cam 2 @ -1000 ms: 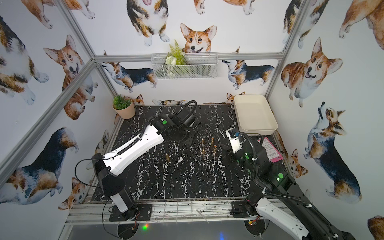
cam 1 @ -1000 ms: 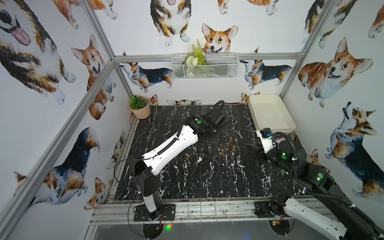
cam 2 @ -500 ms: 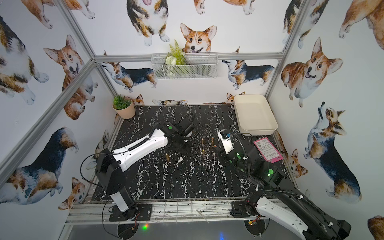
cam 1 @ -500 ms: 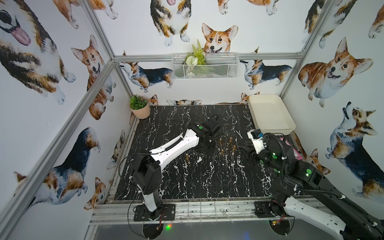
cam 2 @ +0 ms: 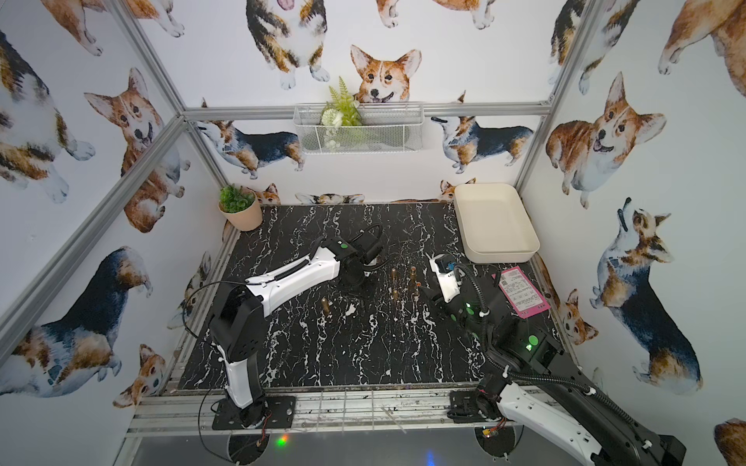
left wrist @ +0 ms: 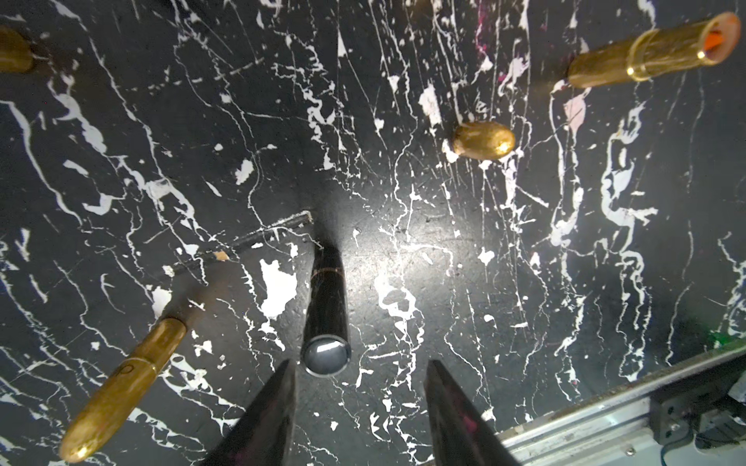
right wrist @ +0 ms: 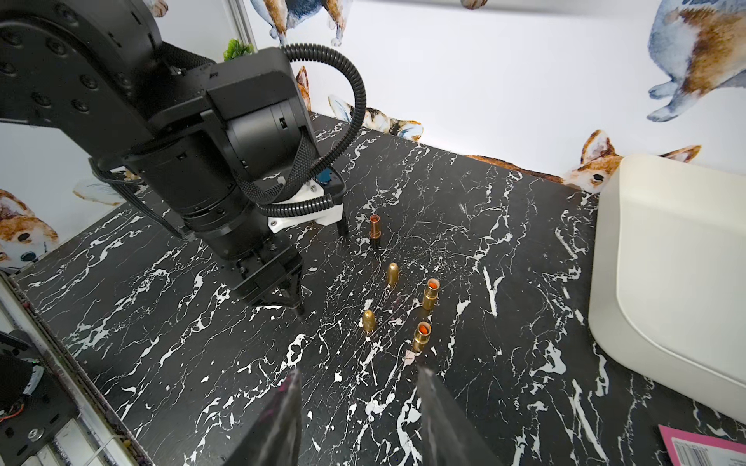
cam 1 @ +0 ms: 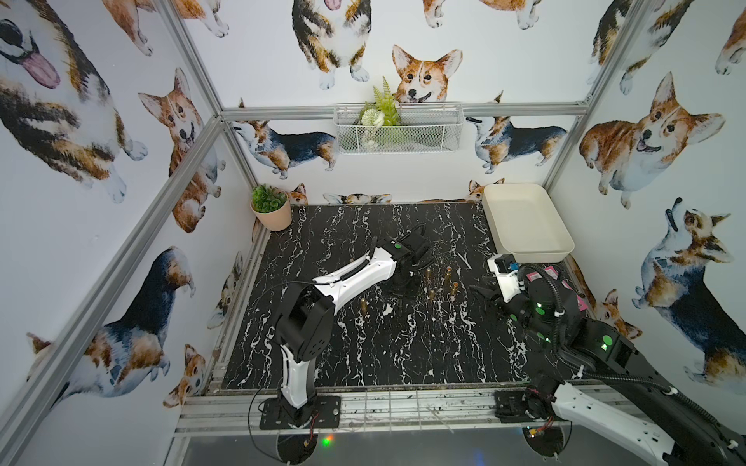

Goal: Open the lipstick cap
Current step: Pick up the lipstick at the center of the board.

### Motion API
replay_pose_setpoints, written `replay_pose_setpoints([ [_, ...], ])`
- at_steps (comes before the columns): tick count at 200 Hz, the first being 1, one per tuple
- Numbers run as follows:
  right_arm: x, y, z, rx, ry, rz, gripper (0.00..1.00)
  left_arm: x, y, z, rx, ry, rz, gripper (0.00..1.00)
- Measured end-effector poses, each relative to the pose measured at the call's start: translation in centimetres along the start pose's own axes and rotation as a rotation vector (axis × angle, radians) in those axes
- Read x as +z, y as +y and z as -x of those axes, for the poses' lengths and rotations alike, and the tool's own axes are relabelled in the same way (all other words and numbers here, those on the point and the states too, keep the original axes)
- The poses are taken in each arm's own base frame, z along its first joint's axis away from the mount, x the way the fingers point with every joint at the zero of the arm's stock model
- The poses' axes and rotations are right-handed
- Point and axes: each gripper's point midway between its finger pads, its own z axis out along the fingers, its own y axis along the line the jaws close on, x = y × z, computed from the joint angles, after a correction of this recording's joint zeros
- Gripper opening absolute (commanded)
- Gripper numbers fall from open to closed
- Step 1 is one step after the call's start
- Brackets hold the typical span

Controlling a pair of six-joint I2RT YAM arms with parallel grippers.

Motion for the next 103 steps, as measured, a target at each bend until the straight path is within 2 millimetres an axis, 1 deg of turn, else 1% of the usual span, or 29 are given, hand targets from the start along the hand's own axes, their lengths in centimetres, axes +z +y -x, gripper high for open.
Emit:
replay_pose_setpoints([
  [48, 0.6, -0.1, -0.5, -0.006, 0.024, -0.012, 0.49, 0.4, 0.3, 0.3, -0.002, 0.002, 0.016, 0.53],
  [78, 0.6, -0.1, -0.5, -0.008, 0.024, -0.012, 0.49, 1.0, 0.6, 0.3, -0.007, 0.014, 0.024, 0.50],
  [92, 0.6, -0.1, -0.5, -0.009, 0.024, -0.013, 0.49, 1.2, 0.7, 0.2, -0.006, 0.020, 0.027, 0.47],
  [103, 0.6, -0.1, -0.5, -0.011, 0.024, -0.012, 0.49, 1.4, 0.8, 0.2, -0.007, 0.024, 0.028, 0.46],
])
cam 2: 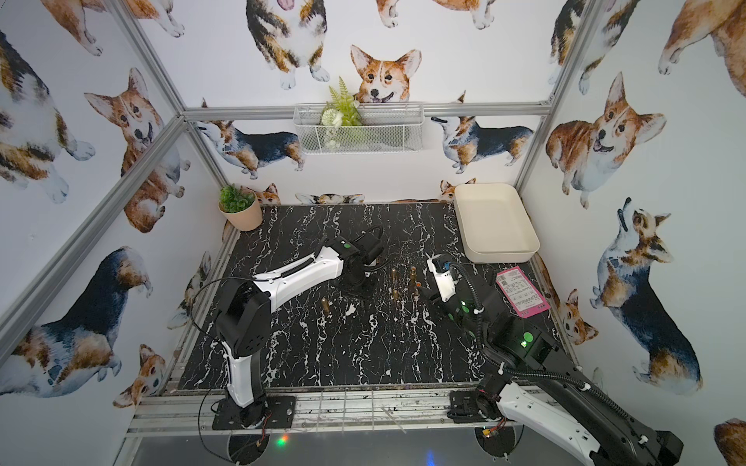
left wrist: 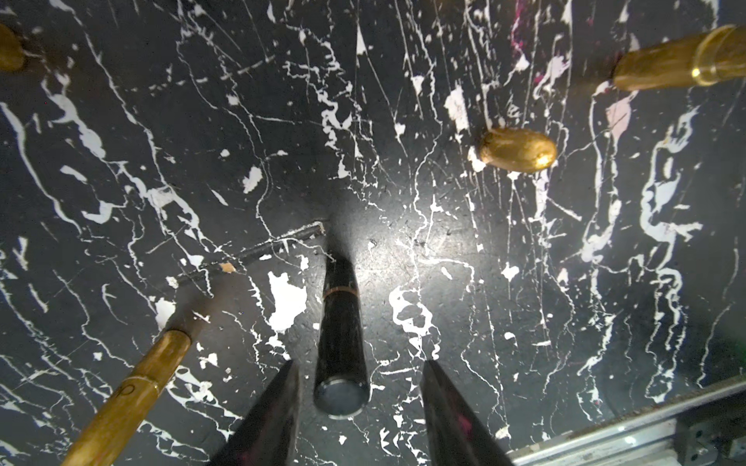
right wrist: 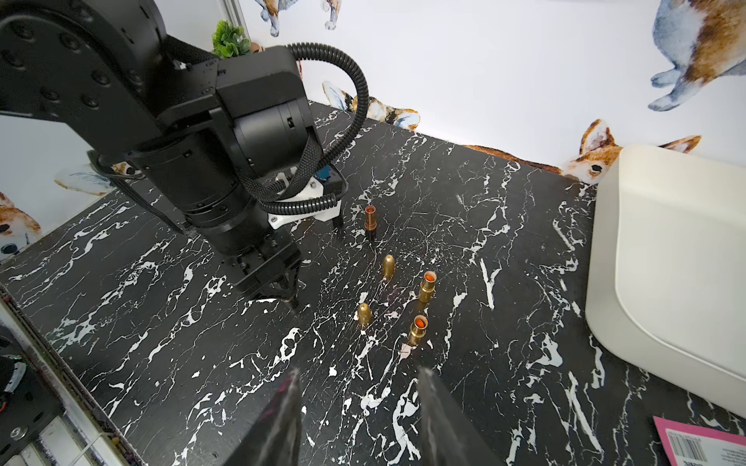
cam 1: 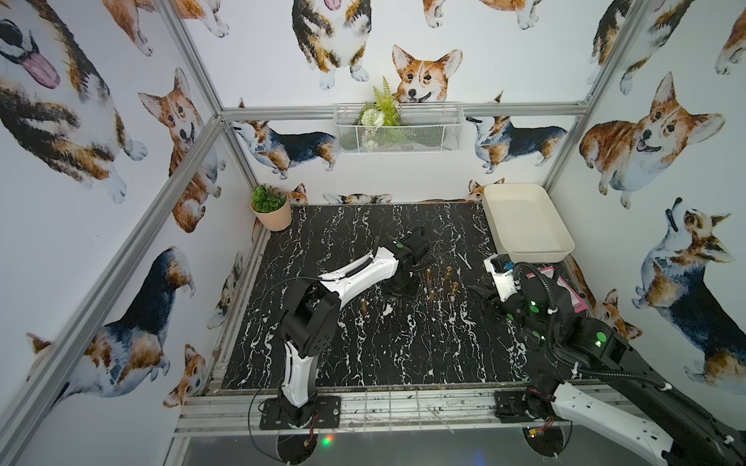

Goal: Open the lipstick cap
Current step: Pick up the lipstick at the center of the board.

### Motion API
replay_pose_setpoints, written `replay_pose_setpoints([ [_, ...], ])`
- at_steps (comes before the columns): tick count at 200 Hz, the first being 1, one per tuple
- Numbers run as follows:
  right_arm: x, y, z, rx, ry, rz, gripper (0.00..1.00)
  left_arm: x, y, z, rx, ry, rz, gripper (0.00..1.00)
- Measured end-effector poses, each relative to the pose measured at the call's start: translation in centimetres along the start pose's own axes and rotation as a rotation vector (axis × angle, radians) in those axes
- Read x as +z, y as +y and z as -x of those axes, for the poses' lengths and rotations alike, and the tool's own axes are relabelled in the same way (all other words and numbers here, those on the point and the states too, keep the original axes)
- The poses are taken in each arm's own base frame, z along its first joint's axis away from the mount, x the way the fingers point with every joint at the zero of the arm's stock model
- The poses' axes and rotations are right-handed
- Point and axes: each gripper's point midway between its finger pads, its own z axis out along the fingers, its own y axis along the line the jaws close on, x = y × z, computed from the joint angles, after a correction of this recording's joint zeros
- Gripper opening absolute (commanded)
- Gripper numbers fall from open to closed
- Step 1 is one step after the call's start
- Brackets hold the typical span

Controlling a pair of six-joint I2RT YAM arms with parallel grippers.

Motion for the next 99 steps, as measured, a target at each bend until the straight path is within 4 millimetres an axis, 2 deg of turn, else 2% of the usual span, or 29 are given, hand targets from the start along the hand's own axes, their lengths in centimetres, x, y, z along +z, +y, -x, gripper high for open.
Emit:
replay_pose_setpoints([
  [99, -0.05, -0.11, 0.05, -0.017, -0.003, -0.005, 0.49, 0.87, 0.09, 0.09, -0.002, 0.009, 0.005, 0.37],
])
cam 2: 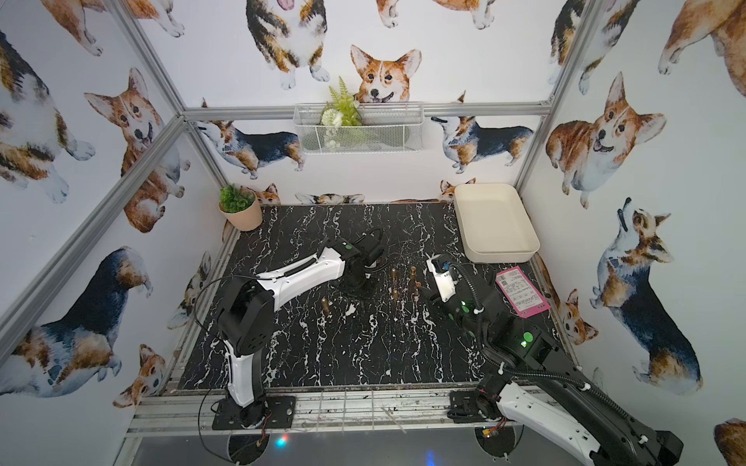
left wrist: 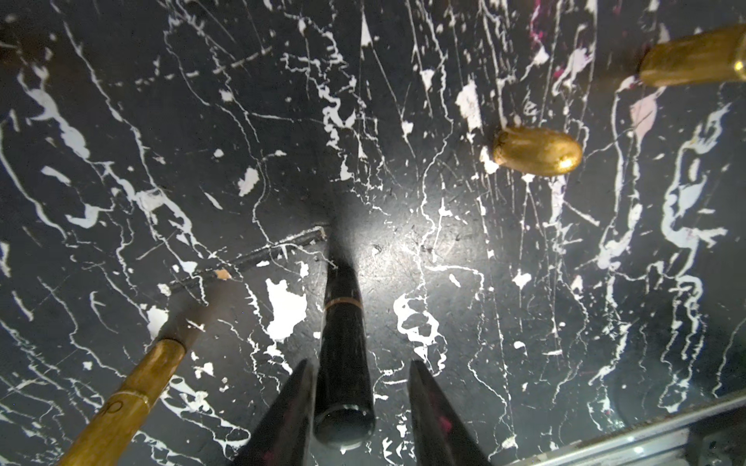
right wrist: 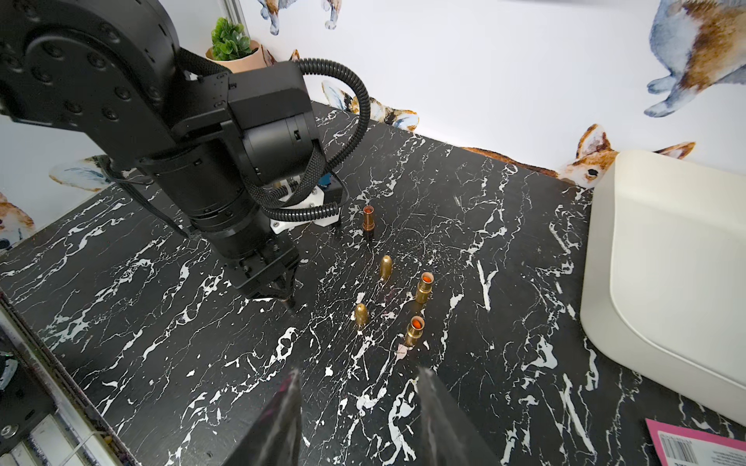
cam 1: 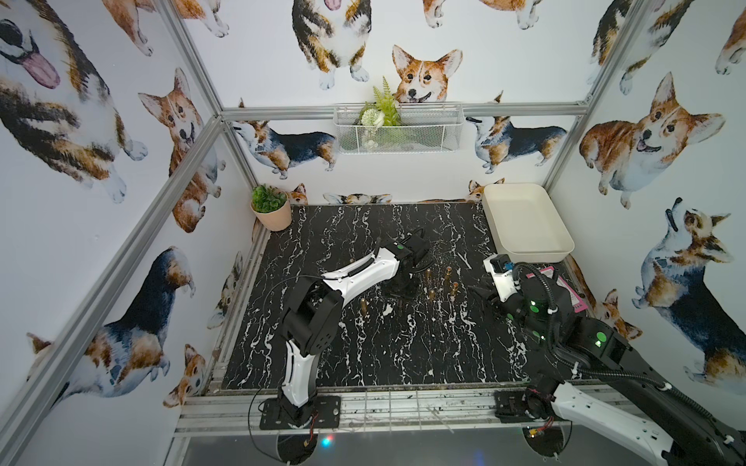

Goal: Open the lipstick cap
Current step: Pick up the lipstick at the center of the board.

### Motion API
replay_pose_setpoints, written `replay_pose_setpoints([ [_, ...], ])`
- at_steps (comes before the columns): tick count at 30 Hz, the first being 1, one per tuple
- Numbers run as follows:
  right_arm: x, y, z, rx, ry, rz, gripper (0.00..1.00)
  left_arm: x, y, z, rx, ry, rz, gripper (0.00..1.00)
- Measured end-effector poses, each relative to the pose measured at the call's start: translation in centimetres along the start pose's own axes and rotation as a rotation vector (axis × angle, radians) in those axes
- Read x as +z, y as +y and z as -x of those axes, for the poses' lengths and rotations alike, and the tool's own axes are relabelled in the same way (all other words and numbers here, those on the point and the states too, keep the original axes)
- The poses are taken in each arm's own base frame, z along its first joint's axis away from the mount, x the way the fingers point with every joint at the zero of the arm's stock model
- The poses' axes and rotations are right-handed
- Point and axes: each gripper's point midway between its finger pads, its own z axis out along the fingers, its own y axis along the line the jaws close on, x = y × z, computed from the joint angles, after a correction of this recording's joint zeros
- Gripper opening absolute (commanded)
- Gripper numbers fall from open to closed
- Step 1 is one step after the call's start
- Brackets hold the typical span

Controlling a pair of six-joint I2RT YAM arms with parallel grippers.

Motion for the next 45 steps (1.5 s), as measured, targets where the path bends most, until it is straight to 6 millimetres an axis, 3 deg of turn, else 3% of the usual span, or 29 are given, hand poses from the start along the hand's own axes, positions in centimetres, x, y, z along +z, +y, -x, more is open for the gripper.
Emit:
replay_pose_setpoints([
  [14, 0.0, 0.0, 0.0, -0.001, -0.001, -0.001, 0.49, 0.1, 0.0, 0.0, 0.008, 0.006, 0.005, 0.25],
  [18, 0.0, 0.0, 0.0, 0.000, -0.002, -0.002, 0.49, 0.1, 0.2, 0.0, 0.008, 0.007, 0.011, 0.17],
  [28, 0.0, 0.0, 0.0, -0.001, 0.001, -0.001, 0.48, -0.8, 0.4, -0.1, 0.010, -0.001, 0.020, 0.15],
  [30, 0.1, 0.1, -0.1, -0.001, 0.003, 0.007, 0.49, -2.2, 0.2, 0.2, 0.014, -0.023, 0.009, 0.14],
  [35, 0.3, 1.4, -0.2, -0.003, 0.023, 0.074, 0.49, -7.9, -1.1, 1.2, 0.032, -0.115, -0.058, 0.14],
  [41, 1.6, 4.1, -1.2, -0.016, 0.105, 0.205, 0.48, -14.7, -3.1, 0.7, 0.064, -0.184, -0.171, 0.14],
  [45, 1.7, 5.2, -1.4, -0.017, 0.118, 0.260, 0.48, -17.5, -3.4, -0.2, 0.076, -0.205, -0.200, 0.14],
])
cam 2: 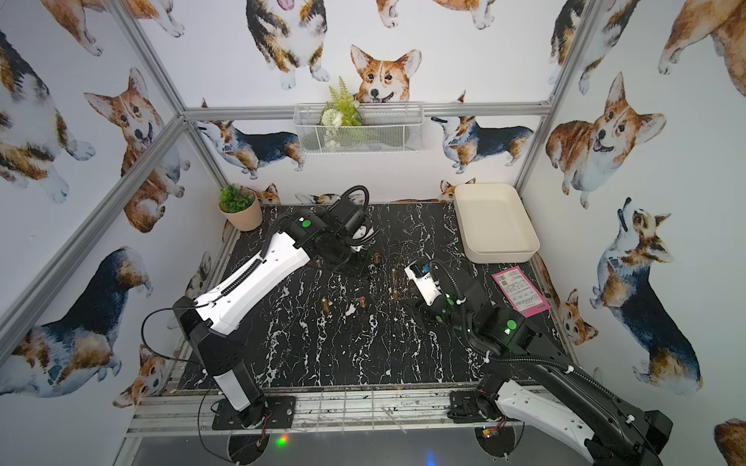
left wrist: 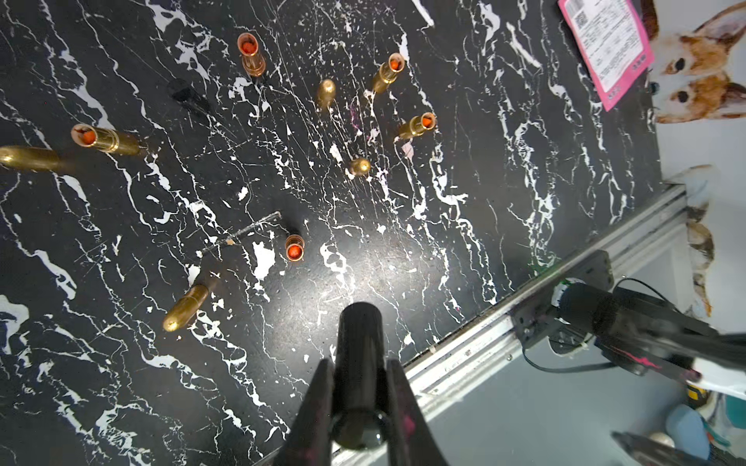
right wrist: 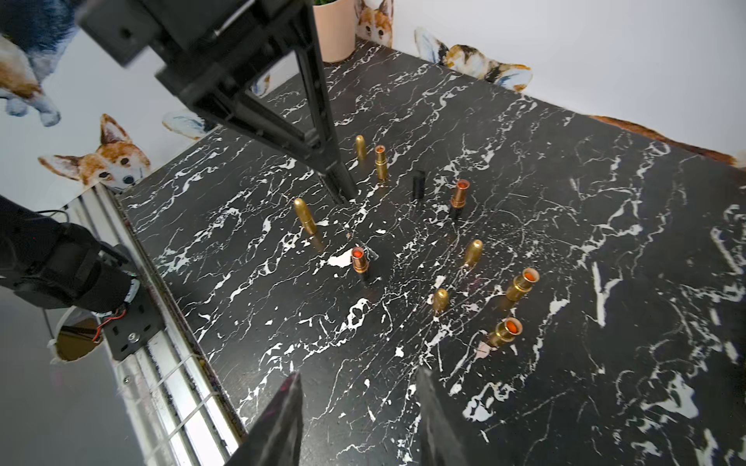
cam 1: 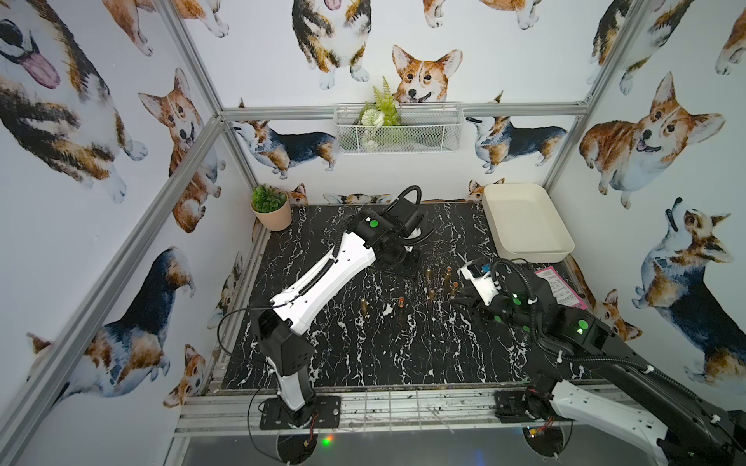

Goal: Open the lipstick cap
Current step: Pick up the lipstick at the center of the board.

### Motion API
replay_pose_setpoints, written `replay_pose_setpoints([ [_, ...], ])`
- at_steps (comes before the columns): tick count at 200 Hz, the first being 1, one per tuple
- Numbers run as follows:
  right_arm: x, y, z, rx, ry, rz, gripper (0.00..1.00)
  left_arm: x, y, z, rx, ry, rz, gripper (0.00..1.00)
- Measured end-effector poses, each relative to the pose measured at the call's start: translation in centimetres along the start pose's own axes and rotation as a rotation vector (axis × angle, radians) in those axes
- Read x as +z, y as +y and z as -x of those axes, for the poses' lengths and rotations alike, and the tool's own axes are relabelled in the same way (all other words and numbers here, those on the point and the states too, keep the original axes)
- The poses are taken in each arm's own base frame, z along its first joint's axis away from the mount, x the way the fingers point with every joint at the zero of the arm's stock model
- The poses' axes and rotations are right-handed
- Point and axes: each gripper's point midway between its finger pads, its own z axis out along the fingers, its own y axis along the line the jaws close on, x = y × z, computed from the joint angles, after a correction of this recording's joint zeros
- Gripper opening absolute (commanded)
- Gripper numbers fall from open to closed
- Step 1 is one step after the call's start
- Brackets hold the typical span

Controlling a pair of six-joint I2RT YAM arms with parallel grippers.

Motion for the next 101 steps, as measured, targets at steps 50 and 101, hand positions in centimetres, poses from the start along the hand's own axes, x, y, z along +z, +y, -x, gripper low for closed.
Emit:
replay_pose_setpoints([
  [50, 0.9, 0.8, -0.3, 0.002, 0.025, 0.043, 0.48, -2.0, 0.3, -1.2, -0.009, -0.001, 0.010, 0.14],
  [101, 1.1, 1.1, 0.2, -0.002, 0.010, 0.058, 0.48, -1.4, 1.9, -1.9, -0.018, 0.013, 0.086, 0.14],
])
